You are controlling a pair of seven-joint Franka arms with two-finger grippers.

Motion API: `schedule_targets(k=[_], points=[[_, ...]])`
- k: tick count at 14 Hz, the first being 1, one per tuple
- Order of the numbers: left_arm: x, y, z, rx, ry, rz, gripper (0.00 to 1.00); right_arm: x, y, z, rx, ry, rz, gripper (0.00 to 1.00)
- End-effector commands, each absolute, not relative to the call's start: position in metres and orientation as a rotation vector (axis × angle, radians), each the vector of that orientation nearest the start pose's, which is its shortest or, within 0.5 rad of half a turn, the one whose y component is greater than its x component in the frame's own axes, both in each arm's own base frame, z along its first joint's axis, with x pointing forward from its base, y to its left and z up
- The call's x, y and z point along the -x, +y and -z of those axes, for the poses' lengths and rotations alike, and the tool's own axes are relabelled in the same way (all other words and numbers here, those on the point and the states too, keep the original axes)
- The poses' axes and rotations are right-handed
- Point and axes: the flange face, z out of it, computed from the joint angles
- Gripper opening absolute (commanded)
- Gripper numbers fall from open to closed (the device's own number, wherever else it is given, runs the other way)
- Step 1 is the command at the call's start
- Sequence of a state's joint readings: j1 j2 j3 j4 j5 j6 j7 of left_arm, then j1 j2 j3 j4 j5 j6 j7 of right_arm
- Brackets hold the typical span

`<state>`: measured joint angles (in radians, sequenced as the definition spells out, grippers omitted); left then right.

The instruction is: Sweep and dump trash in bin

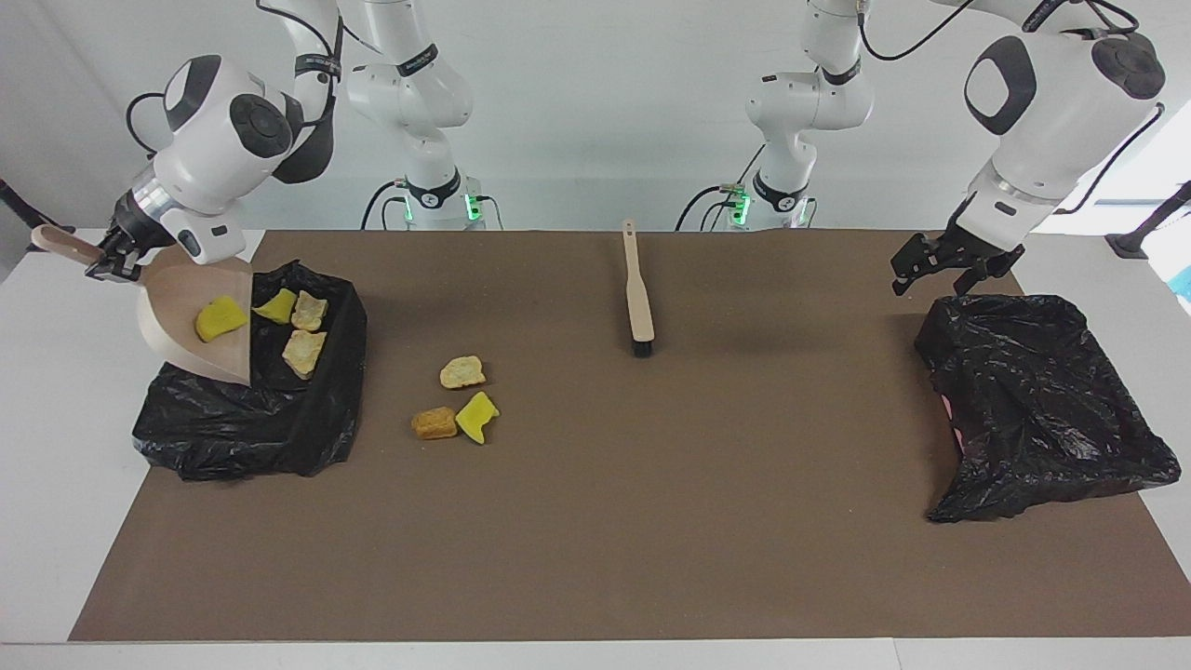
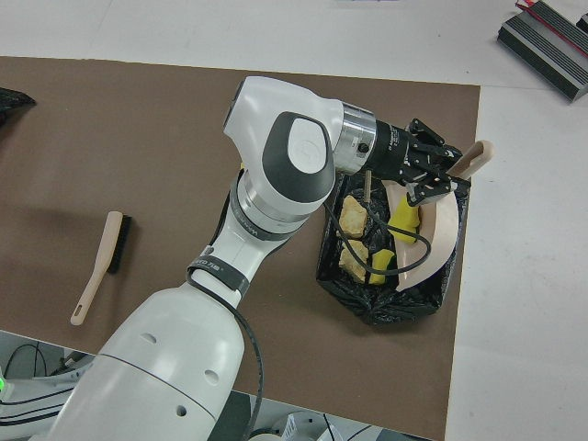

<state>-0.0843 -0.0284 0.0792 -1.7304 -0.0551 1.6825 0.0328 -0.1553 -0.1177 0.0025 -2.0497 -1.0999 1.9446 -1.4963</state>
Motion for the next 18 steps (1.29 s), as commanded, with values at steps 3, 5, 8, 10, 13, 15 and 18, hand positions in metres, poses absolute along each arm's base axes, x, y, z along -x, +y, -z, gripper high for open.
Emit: schedule_targets(k=[3,5,8,10,13,15,18], points=[[-0.549,-0.008,-0.596,3.164,0.08,-0.031,1.0,-0.502,-0.093,-0.537,-1.412,1.665,0.976,0.0],[-0.548,-0.012,-0.599,3.142,0.111,-0.027,1.0,-0.496,-0.094,-0.532,-1.386,1.675,0.967,0.0],[-0.552,-0.016,-0.61,3.114,0.195,0.016,1.0,-0.5,-0.095,-0.525,-1.301,1.658,1.042,0.0],[-0.55,-0.015,-0.61,3.116,0.227,0.006,1.0,-0.5,-0.092,-0.53,-1.243,1.634,1.089,0.0],[-0.55,-0.012,-0.61,3.116,0.234,0.015,1.0,-0.502,-0.07,-0.52,-1.155,1.621,1.154,0.0],[-0.548,-0.01,-0.608,3.119,0.224,-0.006,1.0,-0.509,-0.058,-0.508,-1.081,1.608,1.201,0.0],[-0.548,-0.013,-0.607,3.118,0.229,-0.013,1.0,-0.504,-0.05,-0.504,-1.077,1.597,1.232,0.0]])
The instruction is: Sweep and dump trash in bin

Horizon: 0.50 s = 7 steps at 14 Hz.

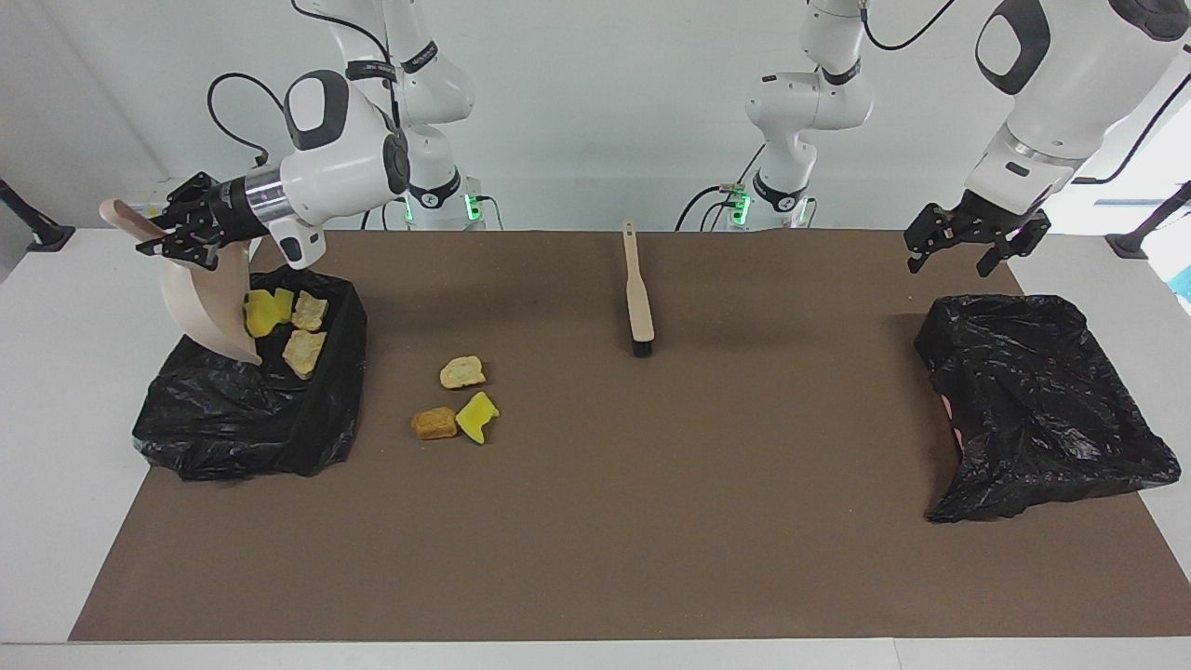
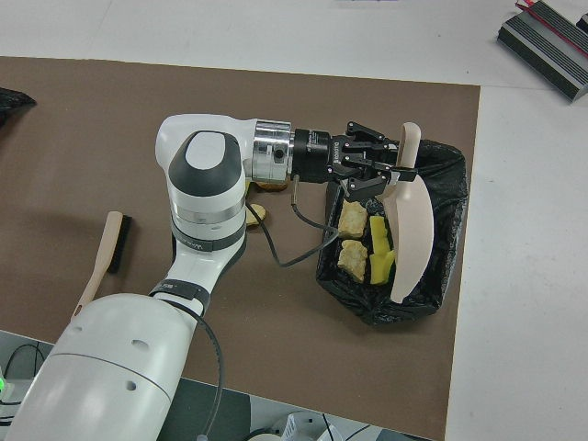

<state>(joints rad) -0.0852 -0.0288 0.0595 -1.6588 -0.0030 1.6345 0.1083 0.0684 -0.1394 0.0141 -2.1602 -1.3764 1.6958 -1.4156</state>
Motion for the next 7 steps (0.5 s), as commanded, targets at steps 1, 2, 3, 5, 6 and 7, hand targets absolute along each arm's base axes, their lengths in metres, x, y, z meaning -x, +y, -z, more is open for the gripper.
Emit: schedule_targets(k=[1,2,3,5,6,7], points=[[-0.548,-0.013,-0.607,3.118,0.229,-0.013,1.0,-0.505,-0.05,-0.505,-1.078,1.591,1.234,0.0],[-0.548,-0.013,-0.607,3.118,0.229,-0.011,1.0,-0.506,-0.049,-0.511,-1.084,1.581,1.238,0.0],[-0.548,-0.013,-0.607,3.118,0.234,-0.011,1.0,-0.506,-0.047,-0.525,-1.117,1.564,1.231,0.0],[-0.547,-0.013,-0.608,3.118,0.234,-0.011,1.0,-0.503,-0.042,-0.571,-1.211,1.596,1.175,0.0],[-0.547,-0.013,-0.608,3.118,0.234,-0.013,1.0,-0.501,-0.04,-0.591,-1.318,1.632,1.123,0.0],[-0.547,-0.014,-0.608,3.118,0.236,-0.013,1.0,-0.496,-0.042,-0.61,-1.415,1.62,1.109,0.0]])
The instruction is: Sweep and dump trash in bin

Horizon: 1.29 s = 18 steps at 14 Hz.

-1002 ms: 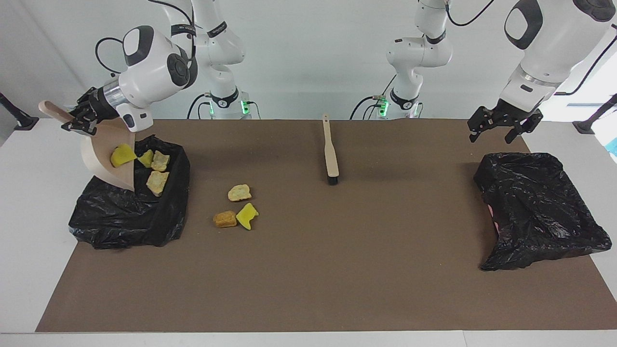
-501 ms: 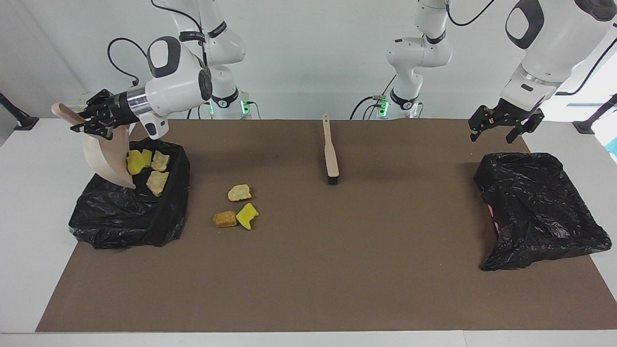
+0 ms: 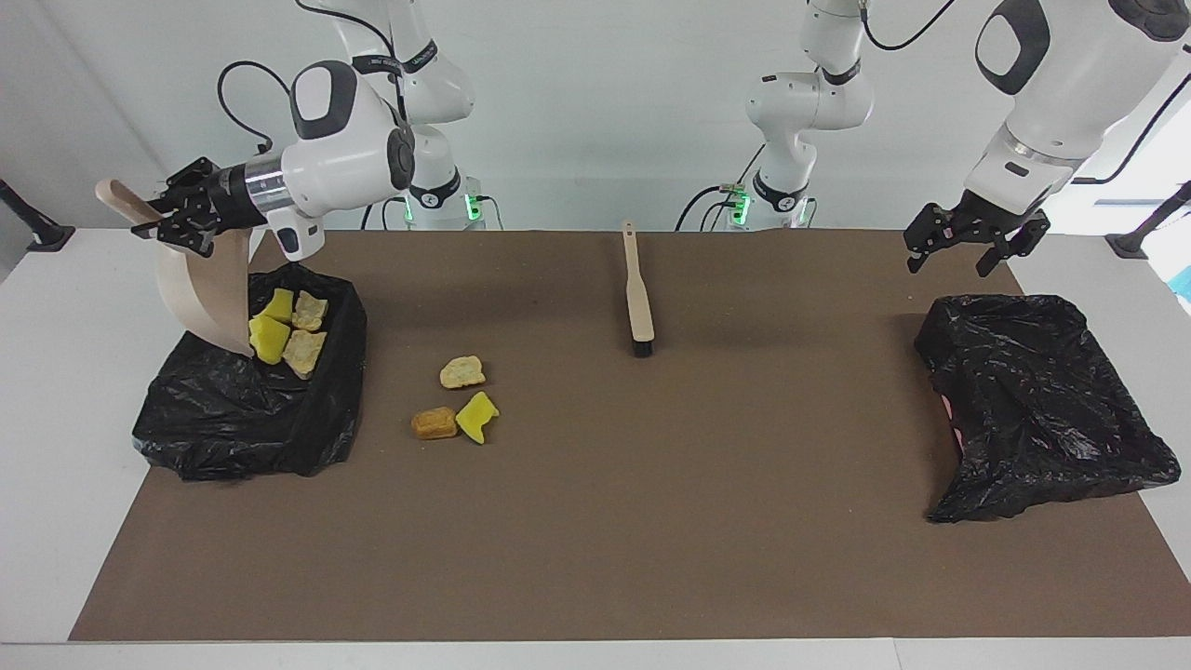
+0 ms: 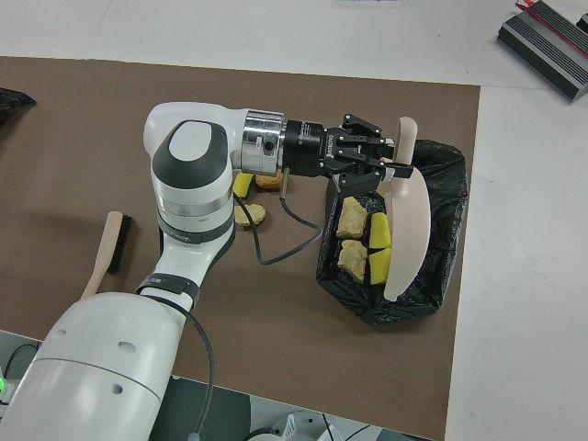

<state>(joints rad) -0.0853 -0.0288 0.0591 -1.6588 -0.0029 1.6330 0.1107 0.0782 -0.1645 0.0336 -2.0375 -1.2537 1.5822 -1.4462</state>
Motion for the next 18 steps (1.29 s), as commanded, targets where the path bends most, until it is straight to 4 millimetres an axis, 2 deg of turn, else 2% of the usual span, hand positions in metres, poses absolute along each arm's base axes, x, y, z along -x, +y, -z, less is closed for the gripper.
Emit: schedule_targets(k=[1,2,4,5,9,10,11,12,13,14,18], points=[[-0.547,-0.015,-0.607,3.119,0.238,-0.02,1.0,-0.493,-0.036,-0.626,-1.476,1.594,1.093,0.0],[-0.546,-0.015,-0.608,3.119,0.241,-0.023,1.0,-0.491,-0.015,-0.633,-1.526,1.596,1.044,0.0],[-0.545,-0.017,-0.609,3.121,0.246,-0.02,1.0,-0.483,0.011,-0.637,-1.743,1.486,0.931,0.0],[-0.545,-0.017,-0.608,3.122,0.246,-0.022,1.0,-0.479,0.033,-0.627,-1.859,1.451,0.852,0.0],[-0.545,-0.018,-0.608,3.124,0.246,-0.025,1.0,-0.47,0.073,-0.598,-2.342,1.269,0.596,0.0],[-0.545,-0.018,-0.608,3.124,0.246,-0.025,1.0,-0.472,0.083,-0.592,-2.459,1.165,0.545,0.0],[-0.545,-0.018,-0.608,3.124,0.246,-0.025,1.0,-0.475,0.09,-0.585,-2.56,1.011,0.508,0.0],[-0.545,-0.018,-0.608,3.124,0.246,-0.025,1.0,-0.478,0.109,-0.573,-2.644,0.844,0.481,0.0],[-0.545,-0.018,-0.608,3.124,0.246,-0.025,1.0,-0.485,0.14,-0.565,-2.715,0.731,0.428,0.0],[-0.544,-0.018,-0.608,3.124,0.246,-0.022,1.0,-0.496,0.158,-0.558,-2.773,0.644,0.388,0.0],[-0.544,-0.018,-0.608,3.125,0.246,-0.025,1.0,-0.546,0.256,-0.515,-2.947,0.302,0.244,0.0]])
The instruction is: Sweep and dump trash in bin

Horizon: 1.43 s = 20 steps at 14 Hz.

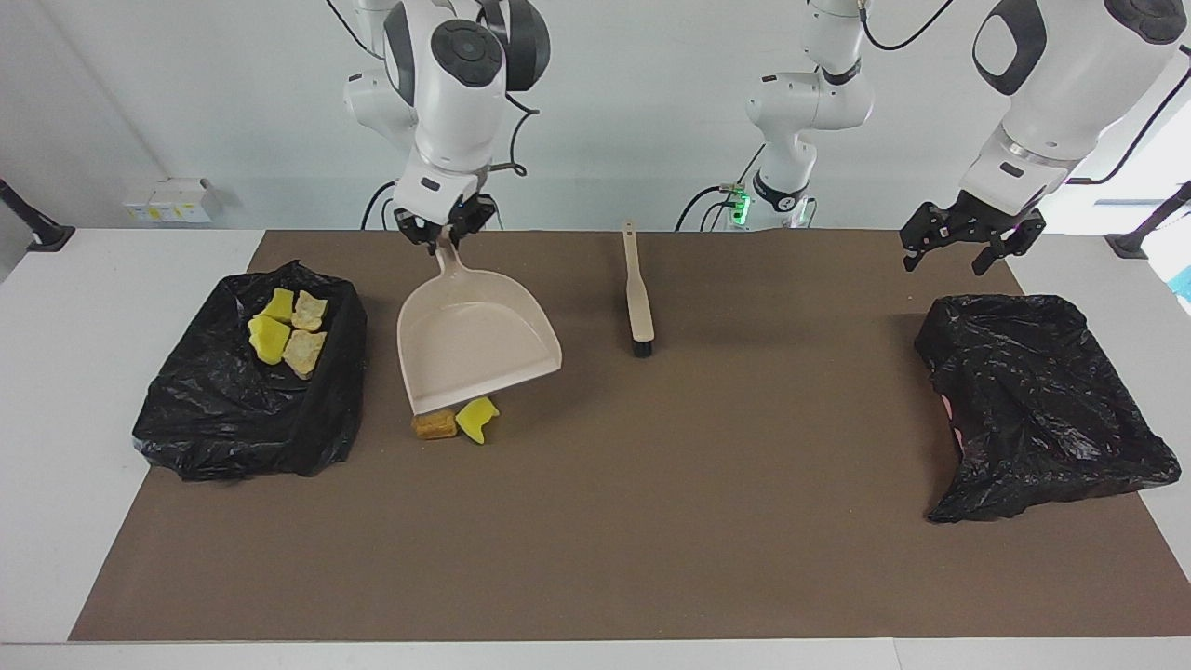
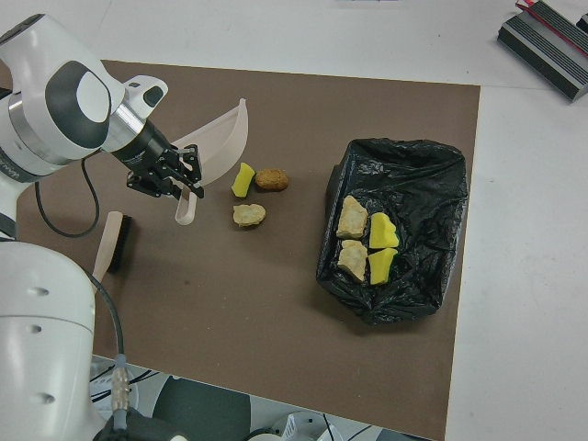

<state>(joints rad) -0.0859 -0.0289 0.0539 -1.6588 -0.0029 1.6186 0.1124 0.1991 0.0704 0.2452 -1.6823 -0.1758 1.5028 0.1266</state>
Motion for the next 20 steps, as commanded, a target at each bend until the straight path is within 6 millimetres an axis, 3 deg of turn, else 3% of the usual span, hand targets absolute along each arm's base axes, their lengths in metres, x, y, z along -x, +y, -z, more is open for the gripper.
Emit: schedule_targets(k=[1,3,5,9,14,15,17,18,19,20], points=[[-0.544,-0.018,-0.608,3.126,0.246,-0.029,1.0,-0.557,0.272,-0.506,3.244,-0.223,-0.202,0.0],[-0.544,-0.018,-0.608,3.126,0.246,-0.032,1.0,-0.574,0.3,-0.486,3.163,-0.021,-0.134,0.0],[-0.544,-0.019,-0.608,3.127,0.25,-0.032,1.0,-0.585,0.344,-0.465,3.128,0.032,-0.104,0.0],[-0.544,-0.019,-0.608,3.127,0.248,-0.027,1.0,-0.617,0.404,-0.413,3.067,0.163,-0.079,0.0],[-0.544,-0.021,-0.608,3.128,0.255,-0.024,1.0,-0.628,0.419,-0.375,3.021,0.148,-0.016,0.0],[-0.544,-0.021,-0.608,3.128,0.255,-0.024,1.0,-0.629,0.421,-0.359,3.022,0.141,-0.034,0.0],[-0.544,-0.021,-0.608,3.128,0.255,-0.024,1.0,-0.628,0.425,-0.352,3.02,0.135,-0.035,0.0],[-0.544,-0.021,-0.606,3.128,0.255,-0.029,1.0,-0.628,0.425,-0.353,3.02,0.136,-0.034,0.18],[-0.544,-0.021,-0.605,3.128,0.255,-0.032,1.0,-0.628,0.424,-0.355,3.021,0.131,-0.027,0.65],[-0.544,-0.021,-0.606,3.128,0.255,-0.029,1.0,-0.63,0.421,-0.365,3.012,0.136,-0.01,1.0]])
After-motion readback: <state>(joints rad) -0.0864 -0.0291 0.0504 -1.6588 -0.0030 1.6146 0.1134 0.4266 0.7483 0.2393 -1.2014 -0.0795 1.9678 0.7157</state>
